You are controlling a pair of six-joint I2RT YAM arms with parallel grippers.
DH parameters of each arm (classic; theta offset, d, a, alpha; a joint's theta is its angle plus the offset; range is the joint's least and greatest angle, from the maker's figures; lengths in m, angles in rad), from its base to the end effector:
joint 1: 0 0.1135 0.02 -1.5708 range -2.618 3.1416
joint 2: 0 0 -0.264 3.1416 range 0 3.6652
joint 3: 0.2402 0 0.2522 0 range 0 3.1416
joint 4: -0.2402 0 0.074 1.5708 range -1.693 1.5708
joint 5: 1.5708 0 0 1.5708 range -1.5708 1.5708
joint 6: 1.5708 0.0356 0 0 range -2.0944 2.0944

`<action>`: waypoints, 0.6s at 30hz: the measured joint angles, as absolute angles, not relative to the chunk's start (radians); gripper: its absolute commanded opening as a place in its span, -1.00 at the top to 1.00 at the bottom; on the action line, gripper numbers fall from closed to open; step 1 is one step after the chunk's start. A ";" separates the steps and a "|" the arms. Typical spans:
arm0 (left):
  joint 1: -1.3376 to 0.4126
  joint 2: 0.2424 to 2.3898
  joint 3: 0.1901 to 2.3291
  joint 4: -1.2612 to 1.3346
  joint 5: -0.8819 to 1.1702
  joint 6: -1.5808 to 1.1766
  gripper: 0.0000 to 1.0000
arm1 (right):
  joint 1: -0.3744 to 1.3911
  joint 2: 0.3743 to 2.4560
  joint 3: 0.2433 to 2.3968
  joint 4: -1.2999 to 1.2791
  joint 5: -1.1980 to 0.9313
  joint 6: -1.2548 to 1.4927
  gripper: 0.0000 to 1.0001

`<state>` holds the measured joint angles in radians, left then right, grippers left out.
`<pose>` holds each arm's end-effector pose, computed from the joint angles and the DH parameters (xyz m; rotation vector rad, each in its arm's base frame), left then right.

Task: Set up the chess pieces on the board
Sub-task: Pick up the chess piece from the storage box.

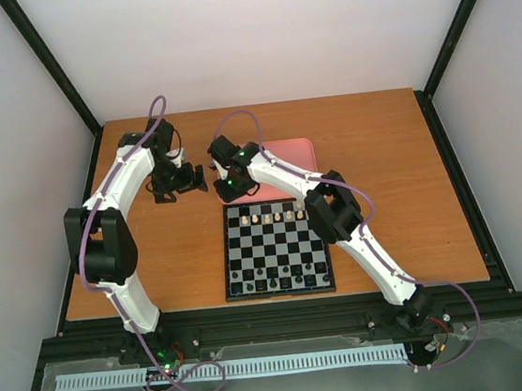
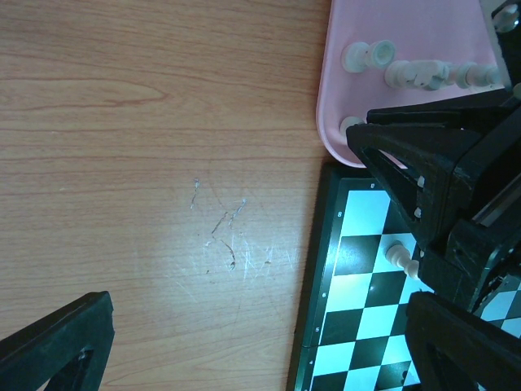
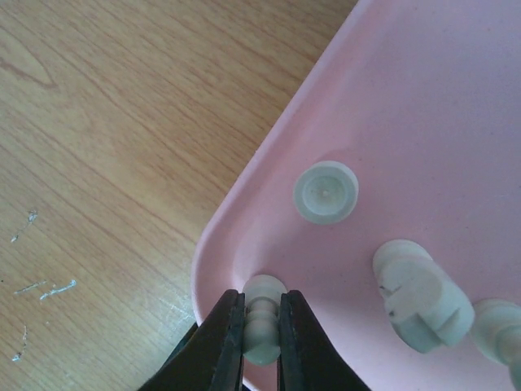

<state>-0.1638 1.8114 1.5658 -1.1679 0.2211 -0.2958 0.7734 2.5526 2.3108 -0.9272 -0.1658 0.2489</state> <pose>0.3462 -0.0651 0.2611 -0.1725 3.0108 -0.3801 0.3783 0.3775 0.1593 -0.7803 2.7220 0.4872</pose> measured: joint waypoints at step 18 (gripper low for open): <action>-0.164 1.811 1.566 -1.168 0.220 -0.296 -1.00 | 0.787 2.321 2.090 -0.879 -0.138 0.247 0.94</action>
<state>-0.1638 1.8114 1.5658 -1.1679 0.2199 -0.2962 0.7872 2.3211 2.0903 -0.8787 -0.1383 0.2466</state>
